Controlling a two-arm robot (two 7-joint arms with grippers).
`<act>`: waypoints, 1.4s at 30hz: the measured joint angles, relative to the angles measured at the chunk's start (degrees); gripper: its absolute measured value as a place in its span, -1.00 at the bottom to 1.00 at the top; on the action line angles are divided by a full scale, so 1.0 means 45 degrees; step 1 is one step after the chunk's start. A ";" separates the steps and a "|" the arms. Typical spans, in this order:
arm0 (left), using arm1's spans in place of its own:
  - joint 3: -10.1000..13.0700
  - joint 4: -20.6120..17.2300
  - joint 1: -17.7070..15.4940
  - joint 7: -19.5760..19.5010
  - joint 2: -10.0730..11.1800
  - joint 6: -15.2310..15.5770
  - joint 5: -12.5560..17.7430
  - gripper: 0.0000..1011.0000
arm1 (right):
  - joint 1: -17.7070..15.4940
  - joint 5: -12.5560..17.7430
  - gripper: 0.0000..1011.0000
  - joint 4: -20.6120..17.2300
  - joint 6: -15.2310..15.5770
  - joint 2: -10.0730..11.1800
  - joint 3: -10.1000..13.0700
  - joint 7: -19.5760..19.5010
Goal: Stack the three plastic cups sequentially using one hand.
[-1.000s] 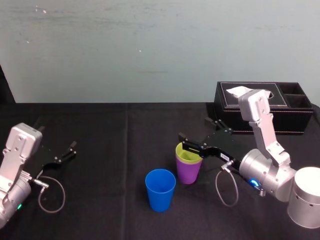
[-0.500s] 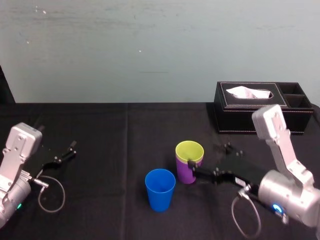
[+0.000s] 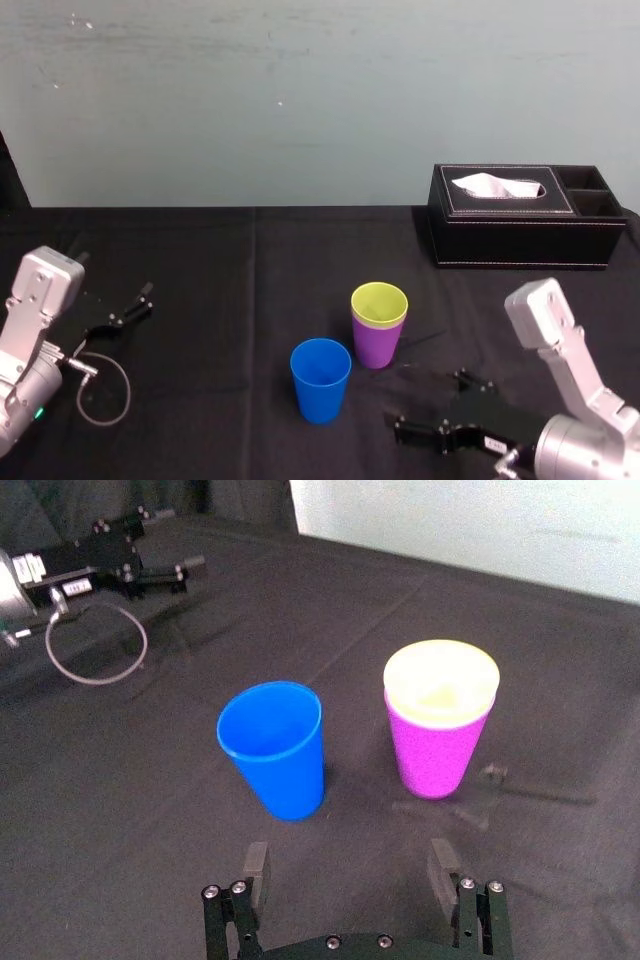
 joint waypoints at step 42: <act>0.0000 0.0000 0.0000 0.0000 0.0000 0.0000 0.0000 0.98 | 0.2089 -0.0900 0.98 0.2296 -0.0952 -0.1508 -0.2175 0.0323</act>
